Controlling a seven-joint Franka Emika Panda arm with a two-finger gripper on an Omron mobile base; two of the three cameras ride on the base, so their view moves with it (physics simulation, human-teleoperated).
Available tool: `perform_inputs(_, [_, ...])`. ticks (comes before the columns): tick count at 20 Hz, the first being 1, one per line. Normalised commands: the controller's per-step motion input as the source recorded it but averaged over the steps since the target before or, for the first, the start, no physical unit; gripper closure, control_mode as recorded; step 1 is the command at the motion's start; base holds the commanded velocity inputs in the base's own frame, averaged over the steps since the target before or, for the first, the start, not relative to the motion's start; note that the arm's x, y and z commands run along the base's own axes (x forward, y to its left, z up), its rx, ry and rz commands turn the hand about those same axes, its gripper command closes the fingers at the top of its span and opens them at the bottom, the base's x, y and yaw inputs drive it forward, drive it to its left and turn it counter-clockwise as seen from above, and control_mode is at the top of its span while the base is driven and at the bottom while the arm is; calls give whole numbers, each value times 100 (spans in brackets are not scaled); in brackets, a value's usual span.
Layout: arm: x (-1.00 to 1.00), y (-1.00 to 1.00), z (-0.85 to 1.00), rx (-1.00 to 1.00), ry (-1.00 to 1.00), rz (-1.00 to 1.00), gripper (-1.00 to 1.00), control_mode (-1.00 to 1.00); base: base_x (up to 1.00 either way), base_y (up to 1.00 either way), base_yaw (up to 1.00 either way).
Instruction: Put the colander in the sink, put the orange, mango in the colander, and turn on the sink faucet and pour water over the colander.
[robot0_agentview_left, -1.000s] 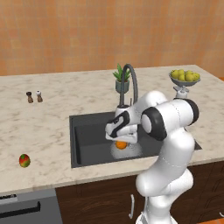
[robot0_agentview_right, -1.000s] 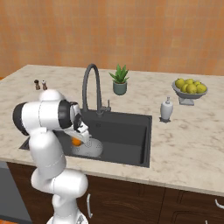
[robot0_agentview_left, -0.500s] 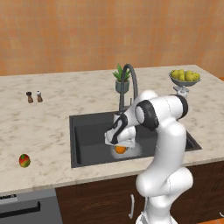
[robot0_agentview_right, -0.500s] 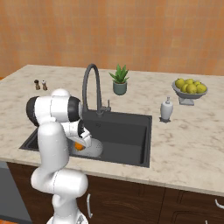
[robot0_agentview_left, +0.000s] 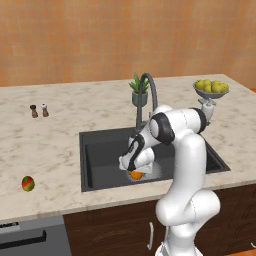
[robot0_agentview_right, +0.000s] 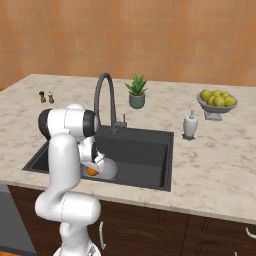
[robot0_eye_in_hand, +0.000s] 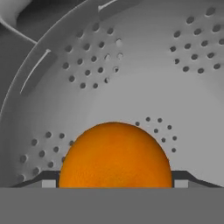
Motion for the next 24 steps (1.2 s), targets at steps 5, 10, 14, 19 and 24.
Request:
perform_inputs(5, [23, -2, 0, 0, -1, 0, -100, -100, 0, 0, 0])
perform_inputs(10, [11, -12, 4, 0, -6, 0, -100, -100, 0, 0, 0])
perform_inputs(14, [-8, -9, 24, 0, -10, 0, -100, -100, 0, 0, 0])
perform_inputs(19, [-45, -4, 36, -1, -13, -3, -100, -100, 0, 0, 0])
perform_inputs(24, [-84, 8, 42, -5, -19, -3, -100, -100, 0, 0, 0])
